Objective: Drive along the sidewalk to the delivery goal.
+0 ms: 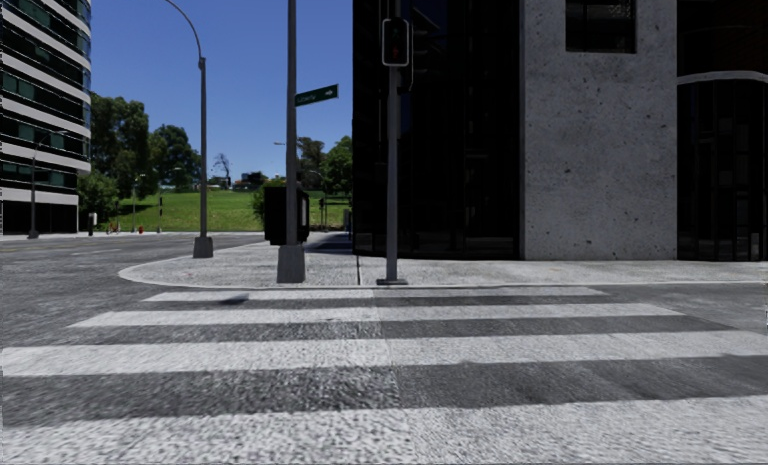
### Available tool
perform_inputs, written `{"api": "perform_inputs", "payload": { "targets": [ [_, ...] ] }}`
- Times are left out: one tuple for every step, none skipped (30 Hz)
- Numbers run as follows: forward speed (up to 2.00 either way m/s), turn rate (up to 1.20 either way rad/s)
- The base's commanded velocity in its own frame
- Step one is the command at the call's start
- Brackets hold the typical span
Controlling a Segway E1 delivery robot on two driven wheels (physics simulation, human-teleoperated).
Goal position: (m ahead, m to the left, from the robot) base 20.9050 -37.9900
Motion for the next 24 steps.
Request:
{"api": "perform_inputs", "payload": {
  "targets": [
    [2.00, -0.56],
    [2.00, -0.56],
    [2.00, -0.56],
    [2.00, -0.56],
    [2.00, -0.56],
    [2.00, -0.56],
    [2.00, -0.56],
    [2.00, -0.56],
    [2.00, -0.56],
    [2.00, -0.56],
    [2.00, -0.56],
    [2.00, -0.56],
    [2.00, -0.56],
    [2.00, -0.56],
    [2.00, -0.56],
    [2.00, -0.56],
    [2.00, -0.56],
    [2.00, -0.56],
    [2.00, -0.56],
    [2.00, -0.56],
    [2.00, -0.56],
    [2.00, -0.55],
    [2.00, -0.54],
    [2.00, -0.54]
  ]
}}
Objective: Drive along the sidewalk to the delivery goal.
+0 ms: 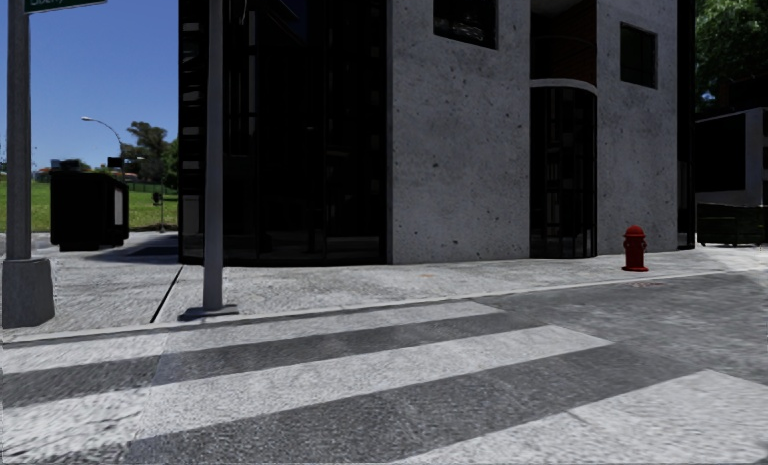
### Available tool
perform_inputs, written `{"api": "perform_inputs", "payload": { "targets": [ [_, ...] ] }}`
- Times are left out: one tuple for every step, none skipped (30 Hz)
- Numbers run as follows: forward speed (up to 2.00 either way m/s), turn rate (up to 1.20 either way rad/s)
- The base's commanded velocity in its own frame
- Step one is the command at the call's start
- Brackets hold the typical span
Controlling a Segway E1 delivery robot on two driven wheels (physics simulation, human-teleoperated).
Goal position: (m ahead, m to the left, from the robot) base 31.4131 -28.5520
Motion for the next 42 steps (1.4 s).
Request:
{"api": "perform_inputs", "payload": {
  "targets": [
    [2.00, -0.53],
    [2.00, -0.45],
    [2.00, -0.01],
    [2.00, 0.00],
    [2.00, 0.00],
    [2.00, 0.00],
    [2.00, 0.00],
    [2.00, 0.00],
    [2.00, 0.00],
    [2.00, 0.00],
    [2.00, 0.00],
    [2.00, 0.00],
    [2.00, 0.00],
    [2.00, 0.00],
    [2.00, 0.00],
    [2.00, 0.00],
    [2.00, 0.00],
    [2.00, 0.00],
    [2.00, 0.05],
    [2.00, 0.08],
    [2.00, 0.08],
    [2.00, 0.10],
    [2.00, 0.12],
    [2.00, 0.19],
    [2.00, 0.29],
    [2.00, 0.34],
    [2.00, 0.36],
    [2.00, 0.36],
    [2.00, 0.30],
    [2.00, 0.30],
    [2.00, 0.22],
    [2.00, 0.20],
    [2.00, 0.15],
    [2.00, 0.00],
    [2.00, 0.00],
    [2.00, 0.00],
    [2.00, 0.00],
    [2.00, 0.00],
    [2.00, 0.00],
    [1.99, 0.00],
    [1.83, 0.00],
    [1.61, 0.00]
  ]
}}
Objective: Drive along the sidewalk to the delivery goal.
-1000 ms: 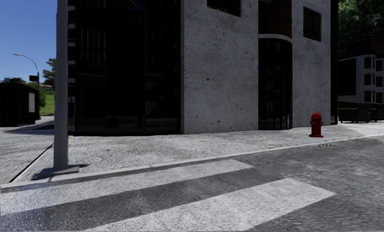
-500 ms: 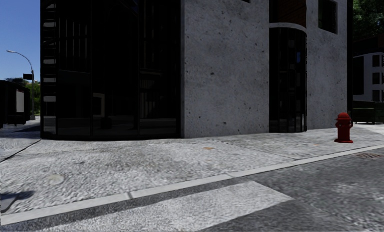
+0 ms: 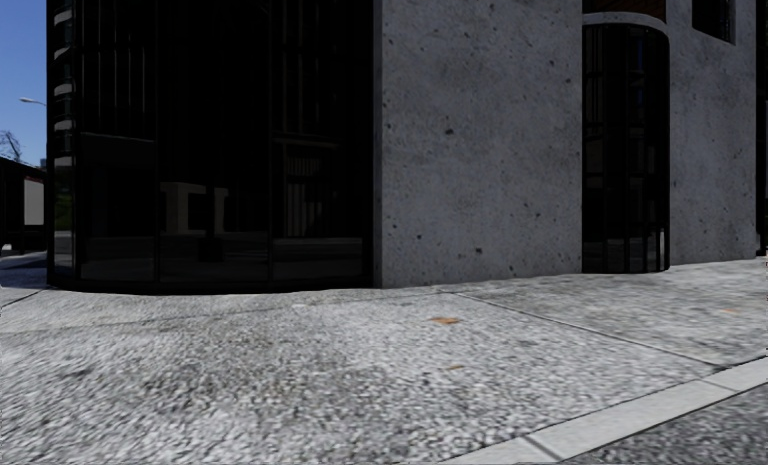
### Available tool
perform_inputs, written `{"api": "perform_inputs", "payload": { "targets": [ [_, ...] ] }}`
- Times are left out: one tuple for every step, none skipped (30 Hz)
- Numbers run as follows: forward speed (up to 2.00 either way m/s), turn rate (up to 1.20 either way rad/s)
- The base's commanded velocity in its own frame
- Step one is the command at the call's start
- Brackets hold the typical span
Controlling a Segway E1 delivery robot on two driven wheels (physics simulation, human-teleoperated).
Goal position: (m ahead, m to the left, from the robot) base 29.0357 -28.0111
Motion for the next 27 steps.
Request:
{"api": "perform_inputs", "payload": {
  "targets": [
    [1.51, 0.00],
    [1.47, 0.00],
    [1.44, 0.00],
    [1.44, 0.00],
    [1.43, 0.00],
    [1.43, 0.00],
    [1.43, 0.00],
    [1.43, 0.00],
    [1.43, 0.00],
    [1.43, 0.00],
    [1.43, 0.00],
    [1.43, 0.00],
    [1.43, 0.00],
    [1.43, 0.00],
    [1.43, 0.00],
    [1.43, 0.00],
    [1.43, -0.04],
    [1.43, -0.19],
    [1.43, -0.27],
    [1.43, -0.27],
    [1.43, -0.30],
    [1.43, -0.40],
    [1.43, -0.47],
    [1.43, -0.53],
    [1.43, -0.56],
    [1.43, -0.57],
    [1.43, -0.58]
  ]
}}
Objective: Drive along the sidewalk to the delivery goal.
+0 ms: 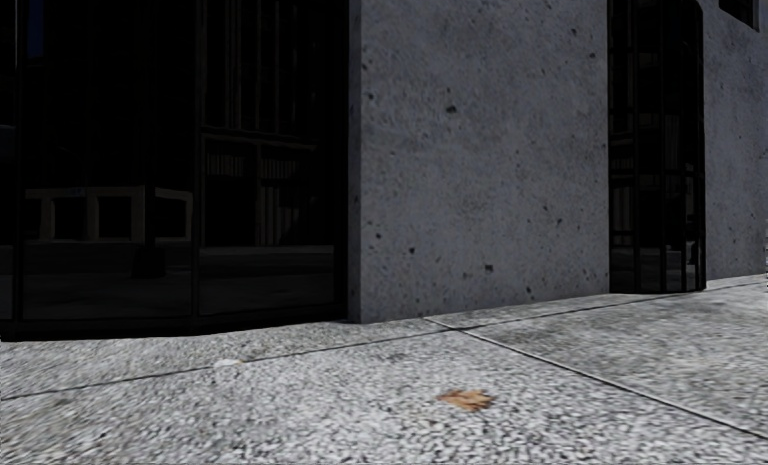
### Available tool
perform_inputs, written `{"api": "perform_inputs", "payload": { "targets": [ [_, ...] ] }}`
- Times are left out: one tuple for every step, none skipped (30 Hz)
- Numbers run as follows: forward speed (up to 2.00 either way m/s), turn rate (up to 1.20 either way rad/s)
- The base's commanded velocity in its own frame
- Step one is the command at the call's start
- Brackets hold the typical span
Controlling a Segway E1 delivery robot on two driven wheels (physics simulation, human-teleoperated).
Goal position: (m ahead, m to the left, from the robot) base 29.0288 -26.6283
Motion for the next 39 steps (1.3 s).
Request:
{"api": "perform_inputs", "payload": {
  "targets": [
    [1.43, -0.62],
    [1.43, -0.62],
    [1.43, -0.66],
    [1.43, -0.67],
    [1.43, -0.67],
    [1.43, -0.67],
    [1.43, -0.67],
    [1.43, -0.68],
    [1.43, -0.70],
    [1.43, -0.75],
    [1.43, -0.78],
    [1.43, -0.78],
    [1.43, -0.78],
    [1.43, -0.78],
    [1.43, -0.78],
    [1.43, -0.79],
    [1.43, -0.79],
    [1.43, -0.79],
    [1.43, -0.80],
    [1.43, -0.80],
    [1.43, -0.80],
    [1.43, -0.80],
    [1.43, -0.80],
    [1.43, -0.80],
    [1.43, -0.80],
    [1.43, -0.81],
    [1.43, -0.81],
    [1.43, -0.81],
    [1.43, -0.81],
    [1.43, -0.81],
    [1.43, -0.81],
    [1.43, -0.81],
    [1.43, -0.81],
    [1.43, -0.81],
    [1.43, -0.81],
    [1.45, -0.81],
    [2.00, -0.81],
    [2.00, -0.81],
    [2.00, -0.67]
  ]
}}
